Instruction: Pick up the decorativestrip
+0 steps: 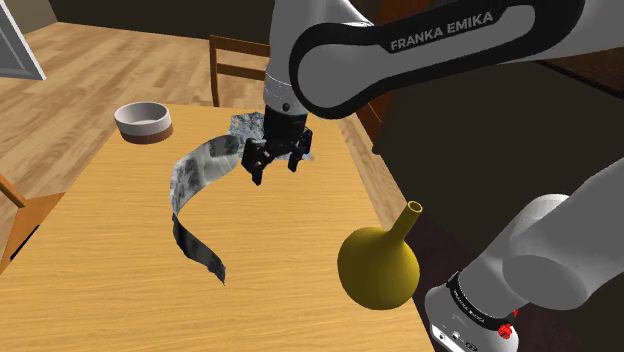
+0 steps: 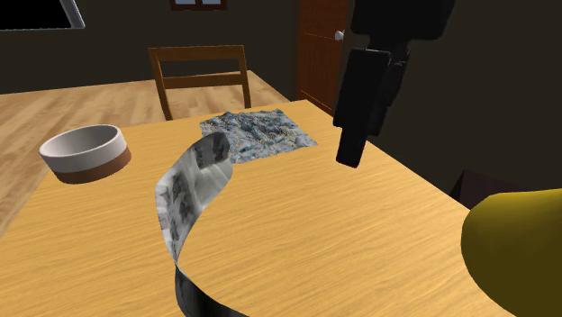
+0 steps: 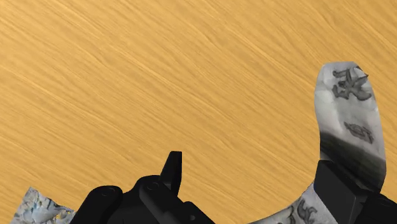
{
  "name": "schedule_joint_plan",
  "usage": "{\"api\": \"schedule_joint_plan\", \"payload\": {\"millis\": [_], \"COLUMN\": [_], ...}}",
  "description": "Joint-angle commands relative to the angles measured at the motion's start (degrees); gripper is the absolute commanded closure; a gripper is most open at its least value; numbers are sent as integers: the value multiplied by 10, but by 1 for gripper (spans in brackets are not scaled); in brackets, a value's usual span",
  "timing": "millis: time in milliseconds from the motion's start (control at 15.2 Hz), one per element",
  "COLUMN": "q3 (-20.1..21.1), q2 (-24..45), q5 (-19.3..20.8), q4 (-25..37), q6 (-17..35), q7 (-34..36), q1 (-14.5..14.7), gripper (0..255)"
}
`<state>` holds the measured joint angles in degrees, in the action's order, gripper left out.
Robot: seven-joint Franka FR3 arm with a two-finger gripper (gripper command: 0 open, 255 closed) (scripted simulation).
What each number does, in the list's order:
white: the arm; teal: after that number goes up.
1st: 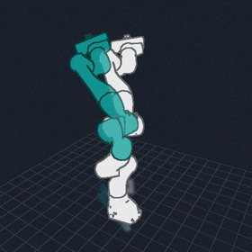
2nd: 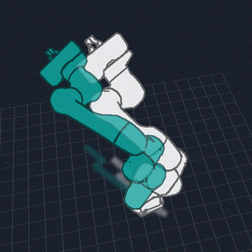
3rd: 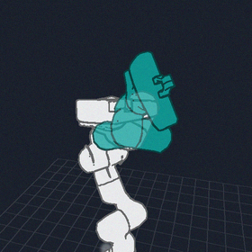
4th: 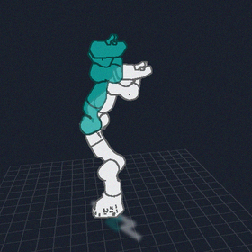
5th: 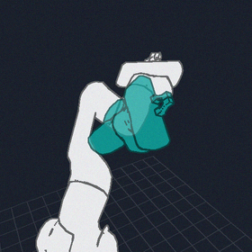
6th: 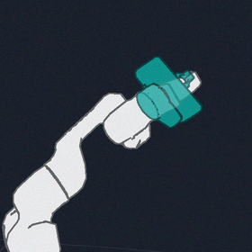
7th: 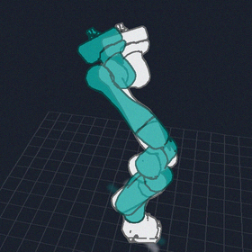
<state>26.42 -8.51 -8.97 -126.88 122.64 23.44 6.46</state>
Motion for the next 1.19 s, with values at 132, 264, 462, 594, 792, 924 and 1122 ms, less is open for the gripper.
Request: {"api": "schedule_joint_plan", "payload": {"millis": [132, 264, 462, 594, 792, 924, 1122], "q3": [25, 32, 35, 32, 24, 16, 7], "q2": [91, 137, 206, 252, 321, 368, 408], "q5": [44, 71, 113, 139, 174, 193, 207], "q4": [61, 96, 154, 197, 269, 323, 366], "q6": [29, 38, 45, 45, 40, 32, 29], "q7": [61, 93, 138, 166, 200, 218, 230], "q1": [9, 19, 41, 60, 93, 118, 138], "gripper": [0, 0, 0, 0, 0, 0, 0]}}
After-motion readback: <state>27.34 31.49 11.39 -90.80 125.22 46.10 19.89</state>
